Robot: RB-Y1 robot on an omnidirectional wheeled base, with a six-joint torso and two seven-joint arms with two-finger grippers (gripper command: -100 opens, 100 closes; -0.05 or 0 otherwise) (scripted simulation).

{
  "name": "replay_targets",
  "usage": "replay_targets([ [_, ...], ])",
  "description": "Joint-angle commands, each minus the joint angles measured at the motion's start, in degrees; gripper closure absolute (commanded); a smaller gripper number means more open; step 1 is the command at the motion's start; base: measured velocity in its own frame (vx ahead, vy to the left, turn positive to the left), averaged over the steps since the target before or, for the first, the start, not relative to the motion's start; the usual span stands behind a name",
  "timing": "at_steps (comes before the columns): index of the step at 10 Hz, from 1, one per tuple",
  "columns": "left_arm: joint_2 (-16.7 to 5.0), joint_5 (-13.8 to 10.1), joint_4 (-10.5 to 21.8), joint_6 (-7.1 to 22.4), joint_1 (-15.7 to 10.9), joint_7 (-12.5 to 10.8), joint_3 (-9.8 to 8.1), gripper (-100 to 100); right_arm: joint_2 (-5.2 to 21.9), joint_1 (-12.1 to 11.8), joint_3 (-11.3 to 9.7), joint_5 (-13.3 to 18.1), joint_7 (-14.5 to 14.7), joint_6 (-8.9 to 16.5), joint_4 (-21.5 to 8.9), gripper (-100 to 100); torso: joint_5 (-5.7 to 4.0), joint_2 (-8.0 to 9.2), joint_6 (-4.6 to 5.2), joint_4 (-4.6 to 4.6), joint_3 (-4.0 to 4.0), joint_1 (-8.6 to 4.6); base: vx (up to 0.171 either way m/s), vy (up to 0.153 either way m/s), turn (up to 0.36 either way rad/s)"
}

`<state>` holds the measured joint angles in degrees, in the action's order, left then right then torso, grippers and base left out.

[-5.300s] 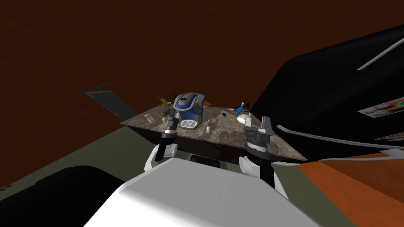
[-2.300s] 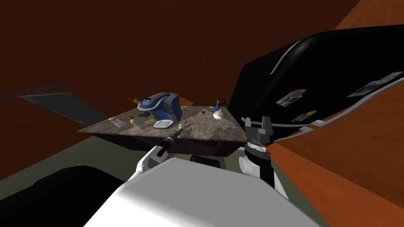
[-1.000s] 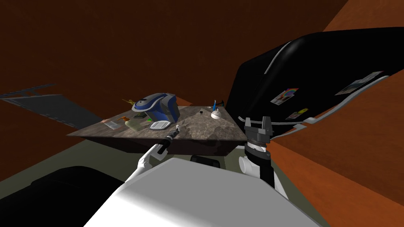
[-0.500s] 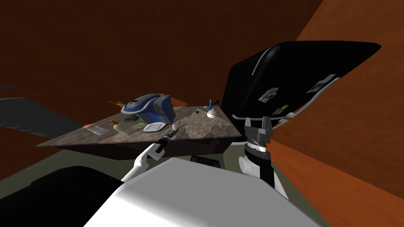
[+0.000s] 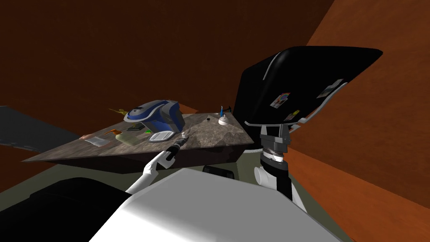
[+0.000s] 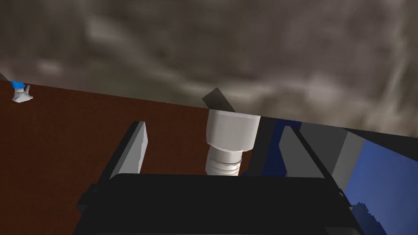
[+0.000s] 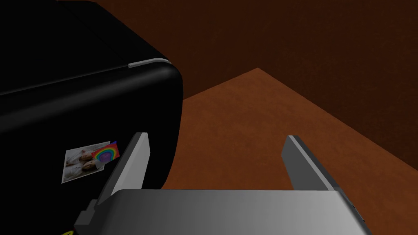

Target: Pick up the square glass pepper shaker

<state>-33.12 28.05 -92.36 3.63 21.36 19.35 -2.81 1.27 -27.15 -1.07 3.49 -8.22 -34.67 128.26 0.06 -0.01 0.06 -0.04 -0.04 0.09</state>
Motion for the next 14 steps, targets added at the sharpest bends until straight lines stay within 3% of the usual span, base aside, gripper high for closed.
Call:
replay_targets([
  [1, -0.51, -1.11, 2.86, -1.40, -2.86, 0.80, 0.36, -100, 0.00, 0.00, 0.00, 0.00, 0.00, 0.00, 0.00, 0, 0.00, 0.00, 0.00, 0.00, 0.00, 0.00, -0.070, -0.036, -0.041],
  [3, -0.51, -1.11, 5.46, -1.40, -2.89, 0.80, 0.36, -100, 0.00, -0.01, 0.00, 0.00, 0.00, 0.00, 0.00, 0, 0.00, -0.02, -0.04, 0.00, 0.00, 0.03, -0.019, -0.013, 0.008],
  [4, -1.50, -3.42, 7.22, -3.82, -5.52, 2.29, 1.17, -100, 0.00, -0.01, 0.00, 0.00, 0.00, 0.00, 0.00, 0, 0.01, -0.10, -0.05, -0.02, -0.04, 0.08, -0.043, -0.028, -0.074],
  [6, -1.50, -3.42, 10.43, -3.82, -7.34, 2.29, 1.17, -100, 0.00, 0.00, 0.00, 0.00, 0.00, 0.00, 0.00, 0, -0.01, 0.01, -0.02, 0.01, 0.01, -0.02, -0.047, -0.027, -0.020],
  [8, -1.50, -3.42, 12.39, -3.82, -7.34, 2.29, 1.17, -100, 0.00, -0.01, 0.01, 0.00, 0.00, 0.00, 0.00, 0, 0.01, -0.09, -0.04, -0.01, -0.04, 0.08, -0.006, -0.002, 0.006],
  [9, -2.49, -5.73, 14.82, -6.24, -10.15, 3.78, 1.98, -100, 0.00, -0.01, 0.01, 0.00, 0.00, 0.00, 0.00, 0, 0.01, -0.15, -0.04, -0.03, -0.07, 0.11, -0.043, -0.023, -0.083],
  [10, -2.49, -5.73, 16.53, -6.24, -11.78, 3.78, 1.98, -100, 0.00, 0.00, 0.00, 0.00, 0.00, 0.00, 0.00, 0, 0.00, -0.06, 0.00, -0.01, -0.03, 0.03, -0.061, -0.033, -0.040],
  [12, -2.49, -5.73, 19.32, -6.24, -11.78, 3.78, 1.98, -100, 0.00, -0.01, 0.00, 0.00, 0.00, 0.00, 0.00, 0, 0.00, -0.01, -0.06, 0.00, 0.00, 0.03, -0.025, -0.015, 0.009],
  [13, -3.48, -8.05, 21.04, -8.67, -14.15, 5.27, 2.79, -100, 0.00, -0.01, 0.01, 0.00, 0.00, 0.00, 0.00, 0, 0.01, -0.08, -0.06, -0.01, -0.03, 0.07, -0.043, -0.034, -0.073],
  [14, -3.48, -8.05, 23.26, -8.67, -15.81, 5.27, 2.79, -100, 0.00, 0.00, 0.00, 0.00, 0.00, 0.00, 0.00, 0, -0.01, -0.03, -0.01, 0.00, -0.01, -0.01, -0.059, -0.042, -0.045],
])
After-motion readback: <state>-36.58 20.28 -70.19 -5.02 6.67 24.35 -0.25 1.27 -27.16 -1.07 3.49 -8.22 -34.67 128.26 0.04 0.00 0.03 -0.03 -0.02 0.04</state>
